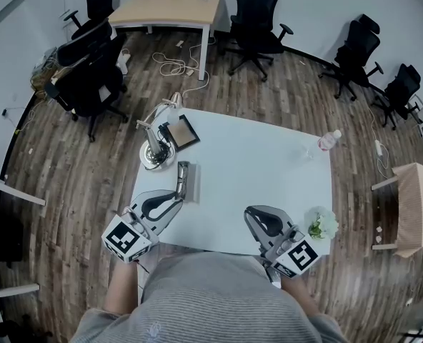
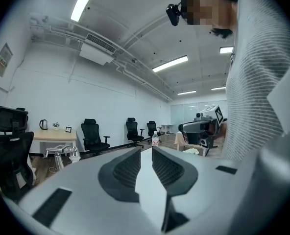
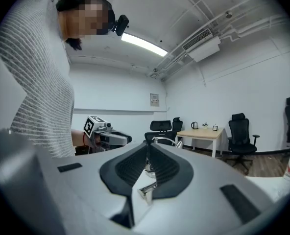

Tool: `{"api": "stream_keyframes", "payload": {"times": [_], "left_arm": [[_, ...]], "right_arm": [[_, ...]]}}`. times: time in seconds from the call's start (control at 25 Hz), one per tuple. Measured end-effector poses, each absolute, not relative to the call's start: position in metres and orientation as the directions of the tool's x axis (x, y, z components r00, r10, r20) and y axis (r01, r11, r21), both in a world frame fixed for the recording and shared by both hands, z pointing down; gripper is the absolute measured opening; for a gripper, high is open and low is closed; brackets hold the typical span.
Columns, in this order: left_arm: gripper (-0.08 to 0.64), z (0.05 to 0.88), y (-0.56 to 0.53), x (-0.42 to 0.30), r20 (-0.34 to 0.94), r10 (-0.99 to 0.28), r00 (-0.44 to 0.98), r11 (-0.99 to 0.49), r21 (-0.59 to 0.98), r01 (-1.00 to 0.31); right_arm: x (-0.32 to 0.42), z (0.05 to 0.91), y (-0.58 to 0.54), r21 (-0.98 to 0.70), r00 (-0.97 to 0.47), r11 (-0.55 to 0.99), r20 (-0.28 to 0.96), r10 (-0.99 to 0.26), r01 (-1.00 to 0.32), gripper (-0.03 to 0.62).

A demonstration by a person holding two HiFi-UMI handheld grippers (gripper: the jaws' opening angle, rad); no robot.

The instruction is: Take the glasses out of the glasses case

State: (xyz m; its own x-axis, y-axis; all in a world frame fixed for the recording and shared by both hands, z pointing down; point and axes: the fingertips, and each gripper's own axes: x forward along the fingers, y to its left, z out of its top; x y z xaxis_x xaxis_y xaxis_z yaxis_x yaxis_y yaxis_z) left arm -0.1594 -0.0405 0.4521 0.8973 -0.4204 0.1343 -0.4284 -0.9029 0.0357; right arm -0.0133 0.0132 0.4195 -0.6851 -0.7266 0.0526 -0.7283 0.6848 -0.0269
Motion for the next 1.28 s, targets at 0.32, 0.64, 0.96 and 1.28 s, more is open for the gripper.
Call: {"api": "stream_keyframes", "payload": {"times": [0.32,0.64,0.96,1.28], "left_arm": [[0.078,0.463,-0.057,-0.155,0.197,-0.412,0.889,-0.902,0.049,-0.429],[0.078,0.466,-0.069,-0.138,0.248,-0.416,0.875,-0.896,0.049,-0.440],[0.078,0.450,-0.065,-0.108,0.267,-0.480,0.836,-0.865,0.017,-0.501],[0.081,0.429,-0.059,-0.091,0.261,-0.546,0.796,-0.826,-0.014,-0.563]], "right_arm": [[-0.010,0.419,0.018,-0.012,-0.671,0.671,0.063,-0.739,-0.741,0.017],[0.013,0.403,0.032,-0.055,-0.658,0.656,0.023,-0.753,-0.753,0.017],[0.060,0.387,0.039,-0.062,-0.681,0.679,0.016,-0.732,-0.731,0.017],[0.074,0.385,0.041,-0.084,-0.749,0.746,0.021,-0.662,-0.661,0.017]]}}
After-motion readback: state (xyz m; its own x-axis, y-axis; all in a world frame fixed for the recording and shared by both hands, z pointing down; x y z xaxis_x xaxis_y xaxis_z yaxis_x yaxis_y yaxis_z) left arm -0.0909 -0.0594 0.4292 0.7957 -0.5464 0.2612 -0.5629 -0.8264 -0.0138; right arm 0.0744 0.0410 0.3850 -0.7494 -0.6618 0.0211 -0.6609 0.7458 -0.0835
